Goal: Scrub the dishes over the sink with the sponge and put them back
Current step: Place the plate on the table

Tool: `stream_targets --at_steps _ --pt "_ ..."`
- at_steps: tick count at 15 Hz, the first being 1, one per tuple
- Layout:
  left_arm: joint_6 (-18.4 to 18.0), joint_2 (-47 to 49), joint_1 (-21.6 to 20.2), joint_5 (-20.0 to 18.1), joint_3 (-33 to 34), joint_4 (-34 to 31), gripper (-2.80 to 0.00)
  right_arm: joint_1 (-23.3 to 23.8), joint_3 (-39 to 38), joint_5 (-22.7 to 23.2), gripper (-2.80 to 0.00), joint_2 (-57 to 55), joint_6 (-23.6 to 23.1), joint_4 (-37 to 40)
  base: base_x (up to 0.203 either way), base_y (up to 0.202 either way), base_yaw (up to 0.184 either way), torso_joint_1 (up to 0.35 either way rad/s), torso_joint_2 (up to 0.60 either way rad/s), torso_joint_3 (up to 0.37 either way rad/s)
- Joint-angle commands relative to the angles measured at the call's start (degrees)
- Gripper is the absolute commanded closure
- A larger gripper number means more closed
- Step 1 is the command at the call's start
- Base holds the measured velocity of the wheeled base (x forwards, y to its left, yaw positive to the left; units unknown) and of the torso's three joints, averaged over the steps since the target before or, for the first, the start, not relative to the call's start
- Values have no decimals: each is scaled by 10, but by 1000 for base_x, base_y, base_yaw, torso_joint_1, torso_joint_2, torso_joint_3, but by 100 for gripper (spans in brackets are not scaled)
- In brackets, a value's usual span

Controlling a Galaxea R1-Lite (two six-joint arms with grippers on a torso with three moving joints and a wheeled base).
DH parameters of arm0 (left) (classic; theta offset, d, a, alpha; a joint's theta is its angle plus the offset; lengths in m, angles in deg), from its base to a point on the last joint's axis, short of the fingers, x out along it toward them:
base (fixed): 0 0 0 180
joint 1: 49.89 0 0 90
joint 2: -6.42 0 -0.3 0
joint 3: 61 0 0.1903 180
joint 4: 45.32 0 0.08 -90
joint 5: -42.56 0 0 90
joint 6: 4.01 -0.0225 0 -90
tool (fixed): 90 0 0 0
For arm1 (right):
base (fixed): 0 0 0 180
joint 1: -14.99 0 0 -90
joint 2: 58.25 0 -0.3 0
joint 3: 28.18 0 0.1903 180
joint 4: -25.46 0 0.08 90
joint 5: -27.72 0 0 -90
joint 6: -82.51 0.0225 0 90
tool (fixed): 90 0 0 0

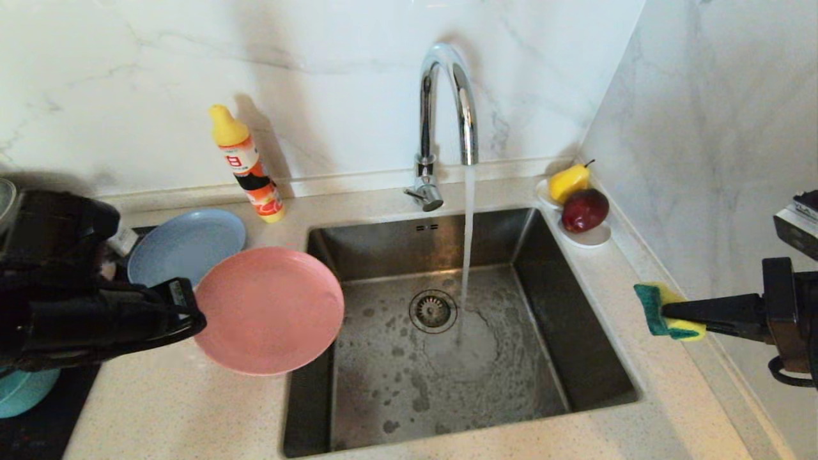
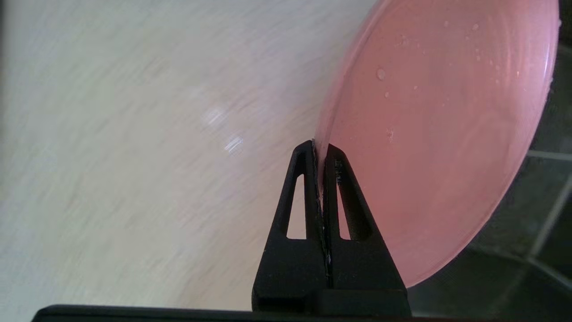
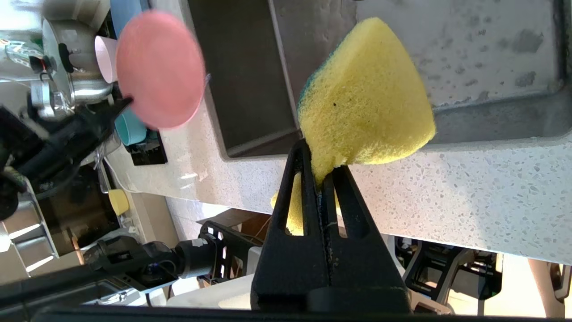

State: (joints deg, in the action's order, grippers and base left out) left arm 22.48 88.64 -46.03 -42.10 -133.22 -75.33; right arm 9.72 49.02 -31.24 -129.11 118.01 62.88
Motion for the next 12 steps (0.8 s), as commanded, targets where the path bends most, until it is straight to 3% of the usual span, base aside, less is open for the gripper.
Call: stream_targets --at_steps 1,3,7,10,12 --pt "1 -45 -55 -34 26 -7 0 -1 3 2 0 -9 2 1 0 0 0 0 0 0" --pt "-7 -71 -119 -83 47 -23 0 -2 4 3 0 -16 2 -4 0 0 0 0 0 0" --pt "-32 -73 -225 -107 76 -27 0 -1 3 15 0 -29 2 -18 0 0 0 0 0 0" --pt "-57 -43 -310 -147 86 -20 0 -1 2 24 0 -37 2 -36 0 0 0 0 0 0" --pt "-68 -16 -338 -166 88 -10 0 0 2 30 0 -46 2 -43 0 0 0 0 0 0"
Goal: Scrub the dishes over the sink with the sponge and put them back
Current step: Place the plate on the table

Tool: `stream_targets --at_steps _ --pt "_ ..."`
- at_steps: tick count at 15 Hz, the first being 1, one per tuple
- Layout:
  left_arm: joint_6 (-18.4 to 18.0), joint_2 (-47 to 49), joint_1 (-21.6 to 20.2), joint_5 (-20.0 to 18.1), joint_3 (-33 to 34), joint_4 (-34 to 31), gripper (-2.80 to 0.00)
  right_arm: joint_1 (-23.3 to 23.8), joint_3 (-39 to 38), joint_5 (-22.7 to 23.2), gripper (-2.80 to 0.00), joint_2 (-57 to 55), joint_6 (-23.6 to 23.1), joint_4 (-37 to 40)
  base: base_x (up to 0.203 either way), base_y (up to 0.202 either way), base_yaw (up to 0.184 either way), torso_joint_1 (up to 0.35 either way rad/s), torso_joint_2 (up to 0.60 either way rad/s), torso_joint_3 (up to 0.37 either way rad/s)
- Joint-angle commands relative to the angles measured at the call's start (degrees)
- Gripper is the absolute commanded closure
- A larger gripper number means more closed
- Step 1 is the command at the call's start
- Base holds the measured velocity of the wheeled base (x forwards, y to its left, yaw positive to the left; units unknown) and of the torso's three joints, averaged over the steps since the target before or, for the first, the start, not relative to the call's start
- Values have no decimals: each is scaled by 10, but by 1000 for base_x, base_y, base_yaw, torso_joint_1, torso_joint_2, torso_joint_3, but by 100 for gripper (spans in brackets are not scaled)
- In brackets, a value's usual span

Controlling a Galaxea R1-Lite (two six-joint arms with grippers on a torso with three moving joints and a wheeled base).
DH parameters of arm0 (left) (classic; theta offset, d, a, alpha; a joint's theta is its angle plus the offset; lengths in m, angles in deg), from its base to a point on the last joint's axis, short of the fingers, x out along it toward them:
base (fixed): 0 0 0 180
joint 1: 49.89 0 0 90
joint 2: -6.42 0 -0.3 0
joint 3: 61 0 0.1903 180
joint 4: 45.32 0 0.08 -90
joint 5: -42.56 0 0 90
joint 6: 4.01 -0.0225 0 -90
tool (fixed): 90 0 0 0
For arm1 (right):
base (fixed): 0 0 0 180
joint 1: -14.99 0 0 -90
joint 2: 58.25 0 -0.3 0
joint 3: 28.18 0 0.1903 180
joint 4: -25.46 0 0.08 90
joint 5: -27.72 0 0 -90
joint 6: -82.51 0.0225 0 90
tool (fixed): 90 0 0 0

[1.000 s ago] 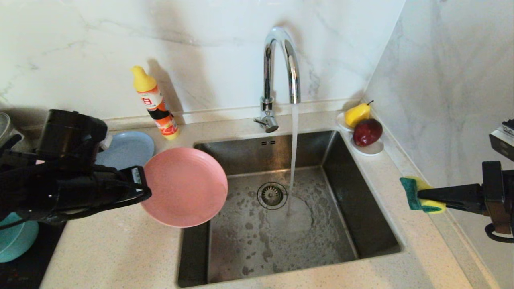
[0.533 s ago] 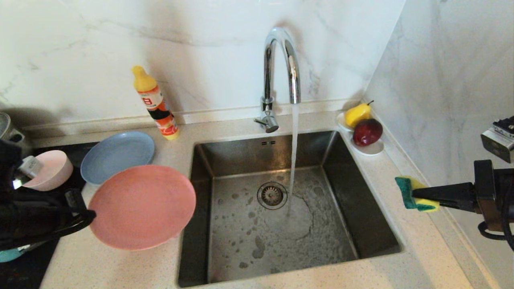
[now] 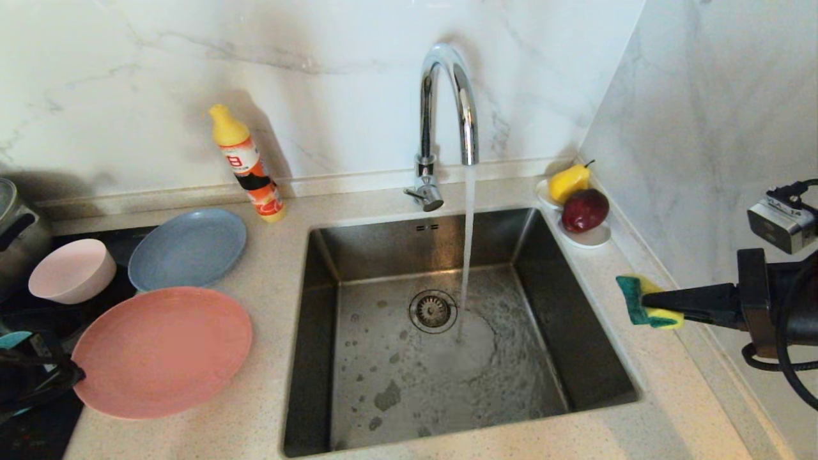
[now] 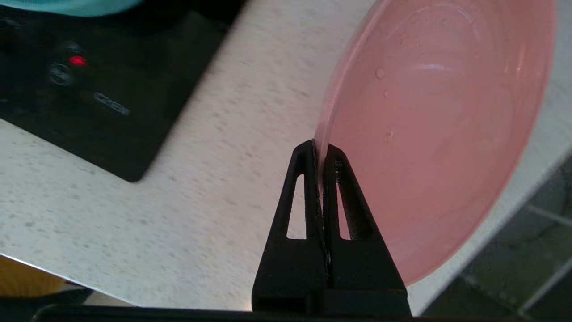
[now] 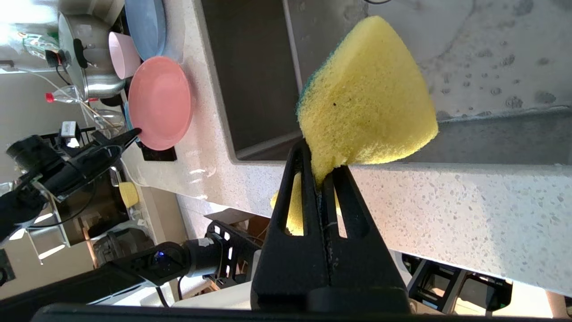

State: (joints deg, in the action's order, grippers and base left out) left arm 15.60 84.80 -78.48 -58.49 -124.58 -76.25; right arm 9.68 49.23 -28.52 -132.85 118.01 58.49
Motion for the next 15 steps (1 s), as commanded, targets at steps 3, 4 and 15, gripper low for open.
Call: stream_targets --at_steps 3,4,15 --pt "-2 59 -34 -11 6 34 0 0 -2 3 0 -13 2 -4 0 0 0 0 0 0" --pt "-2 68 -42 -18 6 48 0 0 -2 3 0 -13 2 -4 0 0 0 0 0 0" --pt "-16 79 -77 -86 5 66 -280 0 -3 17 0 -20 4 -4 0 0 0 0 0 0"
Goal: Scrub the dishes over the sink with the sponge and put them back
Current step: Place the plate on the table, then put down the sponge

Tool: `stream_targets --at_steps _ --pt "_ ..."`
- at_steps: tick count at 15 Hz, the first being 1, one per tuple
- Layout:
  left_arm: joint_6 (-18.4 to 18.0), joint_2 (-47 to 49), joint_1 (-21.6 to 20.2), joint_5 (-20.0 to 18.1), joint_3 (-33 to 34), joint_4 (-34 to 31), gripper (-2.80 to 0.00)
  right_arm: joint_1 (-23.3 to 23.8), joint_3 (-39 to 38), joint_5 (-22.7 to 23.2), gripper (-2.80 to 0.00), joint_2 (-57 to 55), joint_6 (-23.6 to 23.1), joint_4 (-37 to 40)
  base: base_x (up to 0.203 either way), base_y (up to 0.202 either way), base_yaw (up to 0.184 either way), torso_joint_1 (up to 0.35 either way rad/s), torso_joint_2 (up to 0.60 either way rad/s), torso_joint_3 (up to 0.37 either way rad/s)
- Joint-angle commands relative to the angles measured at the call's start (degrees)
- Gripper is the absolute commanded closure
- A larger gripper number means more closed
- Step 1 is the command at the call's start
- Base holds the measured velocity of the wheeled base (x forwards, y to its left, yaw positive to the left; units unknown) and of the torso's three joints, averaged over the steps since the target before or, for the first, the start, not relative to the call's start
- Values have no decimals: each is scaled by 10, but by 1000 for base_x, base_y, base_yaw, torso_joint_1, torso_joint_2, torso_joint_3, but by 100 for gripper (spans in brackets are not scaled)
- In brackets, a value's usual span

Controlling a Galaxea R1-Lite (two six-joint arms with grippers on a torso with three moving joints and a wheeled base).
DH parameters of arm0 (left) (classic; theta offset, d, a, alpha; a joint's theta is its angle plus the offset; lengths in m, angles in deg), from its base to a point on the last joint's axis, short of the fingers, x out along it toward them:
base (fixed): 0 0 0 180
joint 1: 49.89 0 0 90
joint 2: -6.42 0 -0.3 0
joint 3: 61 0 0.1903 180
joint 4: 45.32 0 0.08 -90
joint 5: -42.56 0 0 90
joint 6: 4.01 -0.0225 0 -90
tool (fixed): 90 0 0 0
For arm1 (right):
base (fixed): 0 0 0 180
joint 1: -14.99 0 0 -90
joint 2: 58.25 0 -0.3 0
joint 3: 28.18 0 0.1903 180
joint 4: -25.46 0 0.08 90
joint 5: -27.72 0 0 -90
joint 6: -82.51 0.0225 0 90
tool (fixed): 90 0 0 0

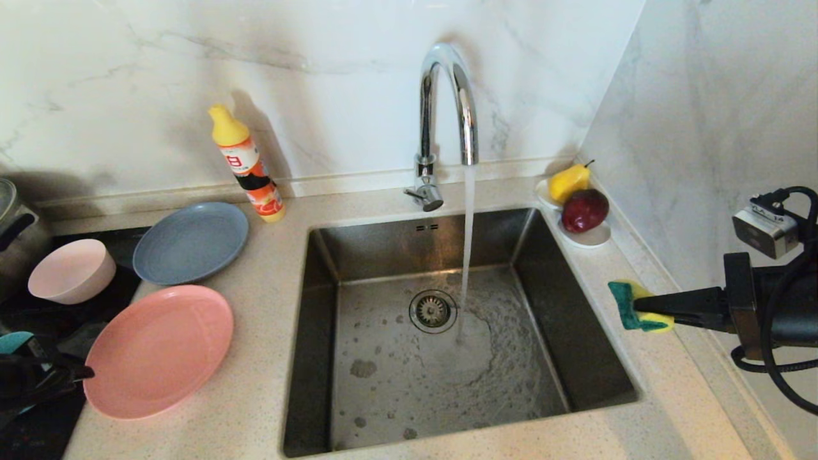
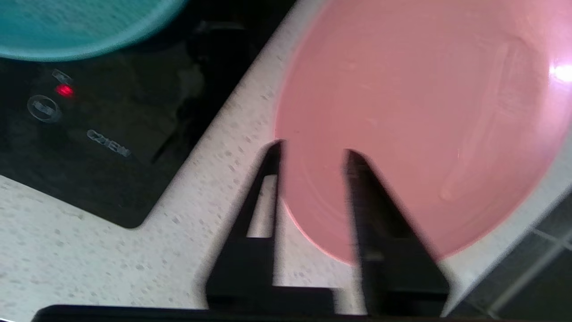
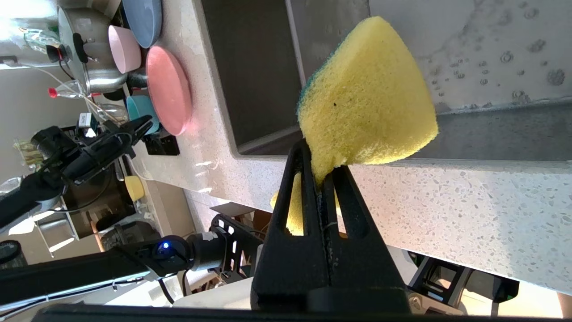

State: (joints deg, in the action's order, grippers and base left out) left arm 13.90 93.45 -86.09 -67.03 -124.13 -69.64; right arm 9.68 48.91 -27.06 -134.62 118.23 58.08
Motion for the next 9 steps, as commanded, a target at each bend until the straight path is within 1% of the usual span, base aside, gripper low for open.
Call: stream_targets --at_steps 1,4,5,6,8,9 --pt "1 -15 -1 -7 -1 -3 -280 0 0 2 0 -2 2 1 0 0 0 0 0 0" --pt "-1 -36 -1 -16 -23 -8 -280 0 1 1 0 3 2 1 0 0 0 0 0 0" --pt "-13 -40 1 -20 -39 -8 -280 0 0 1 0 3 2 1 0 0 0 0 0 0" --pt "-31 -45 6 -23 -55 -9 0 0 0 1 0 3 2 1 0 0 0 0 0 0" --pt "-62 -43 39 -25 -99 -4 0 0 1 1 0 2 2 1 0 0 0 0 0 0" --pt "-85 -35 59 -25 -124 1 0 0 1 1 0 -1 1 1 0 0 0 0 0 0"
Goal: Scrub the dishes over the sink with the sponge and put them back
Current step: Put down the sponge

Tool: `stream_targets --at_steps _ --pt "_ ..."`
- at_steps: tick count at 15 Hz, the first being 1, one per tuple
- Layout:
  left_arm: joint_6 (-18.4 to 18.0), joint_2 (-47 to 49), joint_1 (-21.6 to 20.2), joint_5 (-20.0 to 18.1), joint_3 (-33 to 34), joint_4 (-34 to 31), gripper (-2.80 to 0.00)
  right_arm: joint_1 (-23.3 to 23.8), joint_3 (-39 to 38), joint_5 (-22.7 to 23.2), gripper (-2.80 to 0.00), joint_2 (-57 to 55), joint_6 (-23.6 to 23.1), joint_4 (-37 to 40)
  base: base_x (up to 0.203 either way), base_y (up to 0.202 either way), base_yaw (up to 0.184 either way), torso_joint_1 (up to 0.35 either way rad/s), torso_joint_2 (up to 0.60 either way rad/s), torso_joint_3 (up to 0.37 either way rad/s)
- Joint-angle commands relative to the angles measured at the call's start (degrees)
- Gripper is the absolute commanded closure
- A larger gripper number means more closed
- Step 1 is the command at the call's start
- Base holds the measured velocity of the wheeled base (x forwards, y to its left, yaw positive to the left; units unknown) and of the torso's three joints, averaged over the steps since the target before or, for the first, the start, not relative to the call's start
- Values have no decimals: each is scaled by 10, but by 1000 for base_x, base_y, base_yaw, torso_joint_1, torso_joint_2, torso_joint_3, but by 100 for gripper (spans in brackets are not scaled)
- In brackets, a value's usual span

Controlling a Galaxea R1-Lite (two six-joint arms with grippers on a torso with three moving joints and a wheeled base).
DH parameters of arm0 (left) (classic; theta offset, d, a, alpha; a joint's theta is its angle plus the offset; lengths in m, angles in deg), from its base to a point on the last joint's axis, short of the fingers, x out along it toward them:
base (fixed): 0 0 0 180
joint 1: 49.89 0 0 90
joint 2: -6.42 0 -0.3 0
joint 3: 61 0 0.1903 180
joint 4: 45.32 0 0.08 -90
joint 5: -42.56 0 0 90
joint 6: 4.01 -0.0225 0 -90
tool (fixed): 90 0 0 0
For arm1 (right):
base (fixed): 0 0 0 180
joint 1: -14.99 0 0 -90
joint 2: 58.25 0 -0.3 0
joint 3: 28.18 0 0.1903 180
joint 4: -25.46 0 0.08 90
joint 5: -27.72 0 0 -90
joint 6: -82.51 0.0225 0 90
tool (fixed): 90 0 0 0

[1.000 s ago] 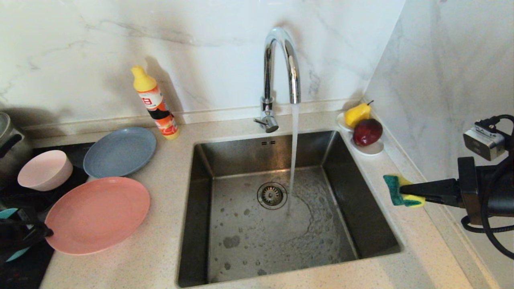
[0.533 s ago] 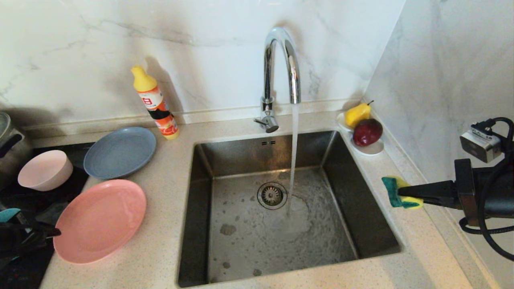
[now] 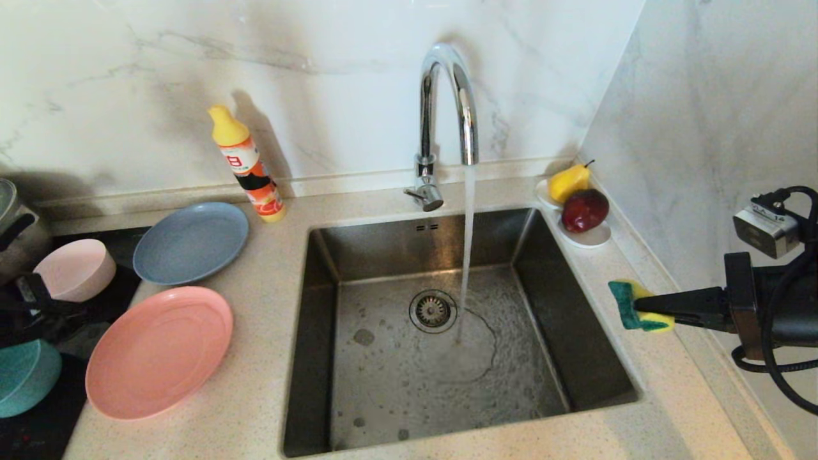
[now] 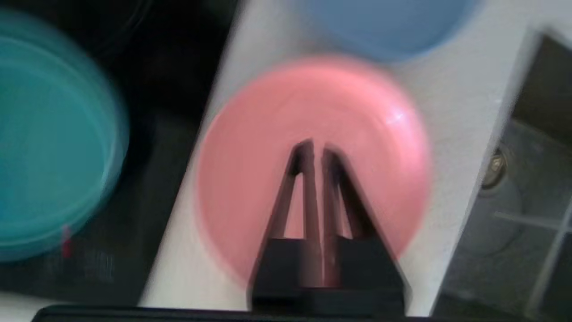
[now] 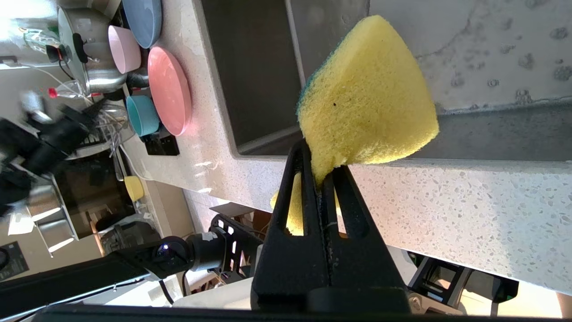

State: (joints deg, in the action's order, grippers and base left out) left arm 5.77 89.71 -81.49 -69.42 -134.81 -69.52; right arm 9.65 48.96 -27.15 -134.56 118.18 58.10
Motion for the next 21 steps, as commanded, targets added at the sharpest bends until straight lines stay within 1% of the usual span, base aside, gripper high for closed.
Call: stream_targets --at_steps 1,2,3,5,6,7,9,11,12,14,15,17,19,21 --pt "-32 15 38 -2 -34 10 0 0 1 2 0 -2 2 0 0 0 0 0 0 0" --pt "-56 25 66 2 -39 30 0 0 1 2 0 -2 2 0 0 0 0 0 0 0" --pt "-82 33 102 14 -41 67 0 0 1 2 0 -1 2 0 0 0 0 0 0 0" --pt "-112 39 187 74 -35 151 0 0 3 1 0 -4 2 0 0 0 0 0 0 0" --pt "-122 33 232 107 -21 195 0 0 3 1 0 -5 2 0 0 0 0 0 0 0" --pt "-128 11 266 126 5 230 0 -1 1 1 0 -3 2 0 0 0 0 0 0 0" --pt "-140 -74 308 148 60 260 0 0 1 1 0 2 2 0 0 0 0 0 0 0" --pt "-146 -183 323 188 104 267 0 0 0 1 0 -1 1 0 0 0 0 0 0 0" --pt "-147 -243 327 218 129 266 0 0 0 0 0 -2 0 0 0 0 0 0 0 0" --pt "-150 -369 331 272 176 246 0 0 -2 0 0 1 -1 0 0 0 0 0 0 0" --pt "-150 -436 333 295 196 220 0 1 -5 -1 0 2 -1 1 0 0 0 0 0 0" --pt "-146 -580 335 325 227 130 0 1 -6 -1 0 6 -1 0 0 0 0 0 0 0" --pt "-140 -704 330 328 269 35 0 1 -2 0 0 8 0 0 0 0 0 0 0 0" --pt "-138 -806 325 317 335 -31 0 1 -2 0 0 7 0 0 0 0 0 0 0 0"
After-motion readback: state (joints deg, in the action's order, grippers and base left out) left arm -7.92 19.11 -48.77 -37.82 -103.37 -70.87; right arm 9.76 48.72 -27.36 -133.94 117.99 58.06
